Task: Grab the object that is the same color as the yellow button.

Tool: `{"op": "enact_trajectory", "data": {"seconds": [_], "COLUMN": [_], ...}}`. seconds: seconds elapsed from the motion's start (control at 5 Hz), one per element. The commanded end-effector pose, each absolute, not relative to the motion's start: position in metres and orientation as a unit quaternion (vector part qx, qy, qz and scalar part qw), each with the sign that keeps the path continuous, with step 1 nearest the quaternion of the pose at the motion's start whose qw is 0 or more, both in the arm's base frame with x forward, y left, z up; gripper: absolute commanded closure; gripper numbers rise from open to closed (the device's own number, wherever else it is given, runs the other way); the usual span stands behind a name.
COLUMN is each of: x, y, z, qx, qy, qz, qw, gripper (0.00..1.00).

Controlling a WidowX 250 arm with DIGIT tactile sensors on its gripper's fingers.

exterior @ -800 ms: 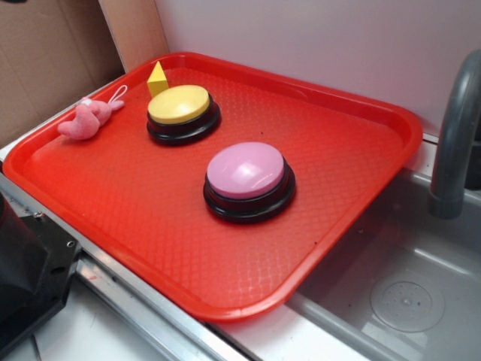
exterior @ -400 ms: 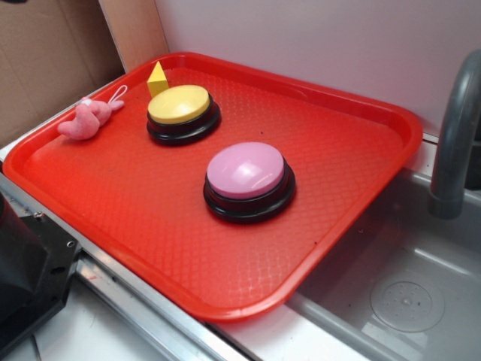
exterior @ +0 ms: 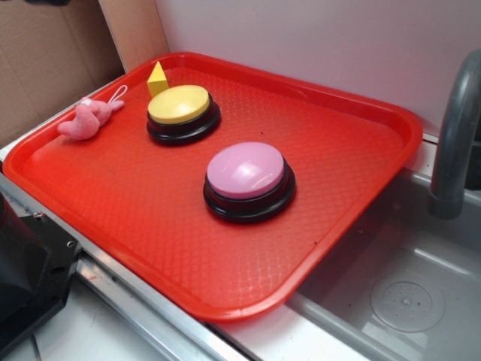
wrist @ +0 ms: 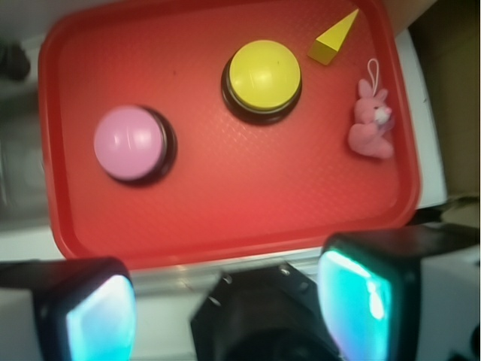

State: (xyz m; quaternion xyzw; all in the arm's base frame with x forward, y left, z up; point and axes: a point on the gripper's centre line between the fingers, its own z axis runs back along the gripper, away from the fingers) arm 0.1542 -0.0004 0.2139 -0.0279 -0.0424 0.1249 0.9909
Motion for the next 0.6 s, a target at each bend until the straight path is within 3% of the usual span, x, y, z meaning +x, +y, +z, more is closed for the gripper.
{"op": "enact_trajectory", "data": {"seconds": [0.0, 0.4], "x": [0.216, 0.256], "y": [0.052, 0.109], "z": [0.186, 0.150], "qx": [-0.008, 0.018], "qy": [-0.096, -0.131], "qz": [0.286, 0.395], "qw": [0.953, 0.909], "gripper": [0.00, 0.00]}}
